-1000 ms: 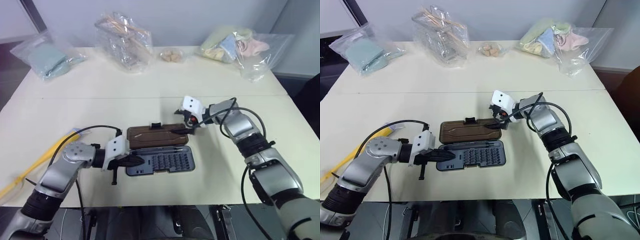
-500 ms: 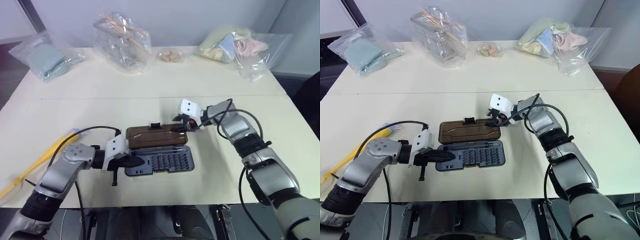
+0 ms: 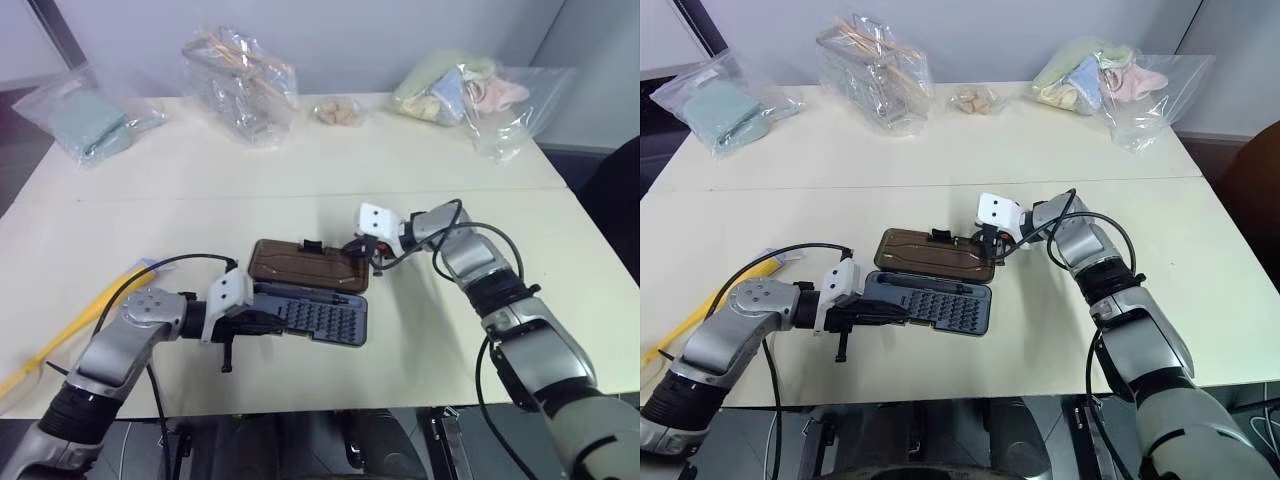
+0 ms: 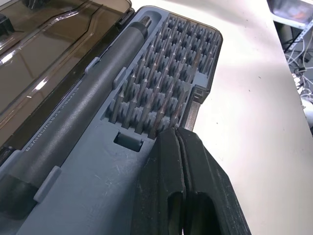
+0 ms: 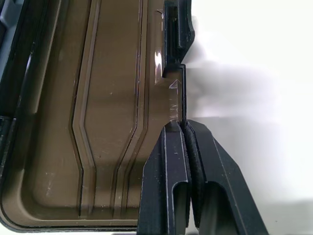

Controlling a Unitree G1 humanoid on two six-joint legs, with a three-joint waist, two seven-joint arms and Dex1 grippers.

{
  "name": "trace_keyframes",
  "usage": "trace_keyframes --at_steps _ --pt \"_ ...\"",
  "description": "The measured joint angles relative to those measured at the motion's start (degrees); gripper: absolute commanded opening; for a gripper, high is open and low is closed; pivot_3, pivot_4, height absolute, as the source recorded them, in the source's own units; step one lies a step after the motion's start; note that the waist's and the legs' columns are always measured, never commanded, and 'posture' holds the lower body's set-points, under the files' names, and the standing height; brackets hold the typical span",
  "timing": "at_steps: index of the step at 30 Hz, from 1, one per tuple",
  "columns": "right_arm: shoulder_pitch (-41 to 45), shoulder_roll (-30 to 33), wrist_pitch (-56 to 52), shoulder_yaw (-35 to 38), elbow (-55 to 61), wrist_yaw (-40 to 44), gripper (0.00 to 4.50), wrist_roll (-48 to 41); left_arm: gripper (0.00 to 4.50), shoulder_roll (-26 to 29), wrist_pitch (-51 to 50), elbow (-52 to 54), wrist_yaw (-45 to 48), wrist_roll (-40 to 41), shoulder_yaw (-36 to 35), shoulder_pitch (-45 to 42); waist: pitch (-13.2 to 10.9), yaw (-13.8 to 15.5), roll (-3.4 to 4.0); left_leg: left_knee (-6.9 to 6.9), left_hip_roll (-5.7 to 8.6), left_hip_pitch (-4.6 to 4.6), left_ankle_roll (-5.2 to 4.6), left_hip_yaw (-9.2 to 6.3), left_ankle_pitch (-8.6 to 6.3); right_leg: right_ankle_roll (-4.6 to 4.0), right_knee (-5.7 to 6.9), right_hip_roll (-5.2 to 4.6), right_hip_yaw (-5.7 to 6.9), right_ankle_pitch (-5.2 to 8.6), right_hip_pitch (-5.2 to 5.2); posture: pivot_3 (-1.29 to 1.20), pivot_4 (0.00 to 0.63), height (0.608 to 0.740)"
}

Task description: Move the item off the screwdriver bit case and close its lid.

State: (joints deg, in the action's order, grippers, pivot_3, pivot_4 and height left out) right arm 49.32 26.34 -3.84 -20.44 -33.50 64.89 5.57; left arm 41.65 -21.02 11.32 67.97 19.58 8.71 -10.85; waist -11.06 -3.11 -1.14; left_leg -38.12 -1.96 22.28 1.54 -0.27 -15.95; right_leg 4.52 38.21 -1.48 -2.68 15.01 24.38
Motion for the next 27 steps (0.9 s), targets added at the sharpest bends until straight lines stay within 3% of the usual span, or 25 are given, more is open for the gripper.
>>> trace_keyframes --at_steps 11,23,27 --pt "-1.2 0.2 6.7 0.0 0.6 -0.1 0.06 2.2 0.0 2.2 -8.0 -1.8 -0.6 8.4 -8.4 -3.4 0.0 -0.2 0.0 0.01 0.0 0.02 0.0 -0.02 0.0 0.0 -0.01 0.0 0.01 0.0 0.01 0.0 0.15 0.737" --pt "-1.2 -0.2 7.3 0.0 0.7 -1.0 0.06 2.6 0.0 2.8 -2.4 -3.5 1.2 3.2 -3.8 -0.1 0.0 -0.4 0.01 0.03 0.0 0.02 0.0 0.0 0.0 0.0 -0.02 -0.02 0.01 0.0 0.01 0.0 0.15 0.737" --pt "-3.0 1.0 5.7 0.4 8.0 -3.2 0.06 3.7 0.0 2.6 -0.3 -4.0 0.9 2.2 -3.1 -0.2 0.0 -0.3 0.02 0.03 0.01 0.03 0.0 -0.01 0.0 0.0 -0.01 -0.03 0.01 0.0 0.01 0.0 0.15 0.737"
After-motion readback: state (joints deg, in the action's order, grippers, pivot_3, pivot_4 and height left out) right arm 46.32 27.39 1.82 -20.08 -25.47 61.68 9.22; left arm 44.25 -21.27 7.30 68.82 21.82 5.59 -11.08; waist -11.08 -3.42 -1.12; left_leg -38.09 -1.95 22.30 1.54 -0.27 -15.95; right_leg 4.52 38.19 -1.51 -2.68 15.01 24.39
